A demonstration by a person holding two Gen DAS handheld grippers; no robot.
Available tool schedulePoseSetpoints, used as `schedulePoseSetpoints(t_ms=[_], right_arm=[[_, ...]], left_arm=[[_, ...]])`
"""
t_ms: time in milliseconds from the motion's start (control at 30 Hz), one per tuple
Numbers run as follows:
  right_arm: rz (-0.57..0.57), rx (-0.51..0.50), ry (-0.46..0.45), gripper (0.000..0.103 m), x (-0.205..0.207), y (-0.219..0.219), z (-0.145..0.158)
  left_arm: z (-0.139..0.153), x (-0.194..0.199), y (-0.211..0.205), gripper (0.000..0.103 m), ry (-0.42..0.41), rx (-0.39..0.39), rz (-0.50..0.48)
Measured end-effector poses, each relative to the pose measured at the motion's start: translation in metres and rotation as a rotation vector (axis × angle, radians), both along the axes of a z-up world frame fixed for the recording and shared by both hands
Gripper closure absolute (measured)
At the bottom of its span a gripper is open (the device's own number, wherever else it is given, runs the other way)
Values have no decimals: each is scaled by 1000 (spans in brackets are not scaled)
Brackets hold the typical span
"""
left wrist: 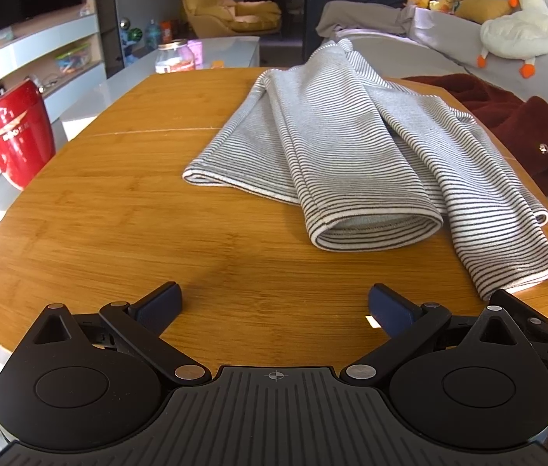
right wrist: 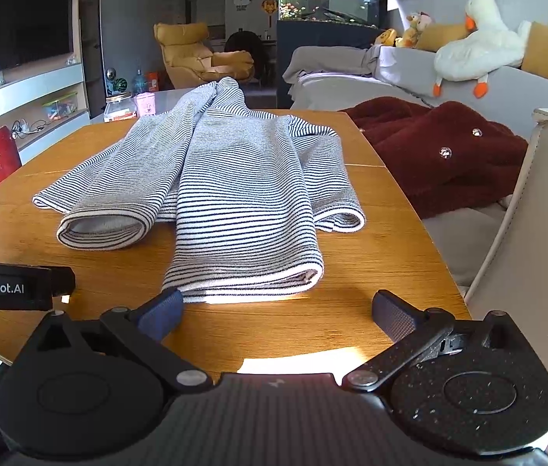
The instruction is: Fold clothes
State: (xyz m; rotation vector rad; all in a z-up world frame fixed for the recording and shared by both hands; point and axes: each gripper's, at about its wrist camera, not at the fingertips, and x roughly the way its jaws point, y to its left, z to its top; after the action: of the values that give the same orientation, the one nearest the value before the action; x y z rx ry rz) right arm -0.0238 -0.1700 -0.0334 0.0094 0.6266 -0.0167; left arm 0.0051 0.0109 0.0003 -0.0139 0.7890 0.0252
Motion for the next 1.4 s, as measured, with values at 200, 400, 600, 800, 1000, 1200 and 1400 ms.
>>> schedulePoseSetpoints(t_ms=[200, 400, 600, 800, 1000, 1200, 1400], right_arm=[[21, 0, -3, 0, -1, 0, 0], [48, 0, -1, 0, -1, 2, 0], [45, 1, -3, 0, -2, 1, 0], [43, -4, -8, 0, -2, 2, -1], [38, -5, -14, 0, -3, 3, 0], [36, -2, -3, 0, -2, 2, 0], [35, -2, 1, 0, -1, 2, 1]], left_arm=[[0, -1, 1, 0, -7, 1, 1], [0, -3, 1, 0, -9, 0, -1], [0, -4, 2, 0, -13, 0, 1], [0, -2, 1, 0, -14, 0, -1], [0, -2, 1, 0, -13, 1, -2], [0, -3, 2, 0, -19, -1, -9], [0, -3, 1, 0, -20, 1, -10]])
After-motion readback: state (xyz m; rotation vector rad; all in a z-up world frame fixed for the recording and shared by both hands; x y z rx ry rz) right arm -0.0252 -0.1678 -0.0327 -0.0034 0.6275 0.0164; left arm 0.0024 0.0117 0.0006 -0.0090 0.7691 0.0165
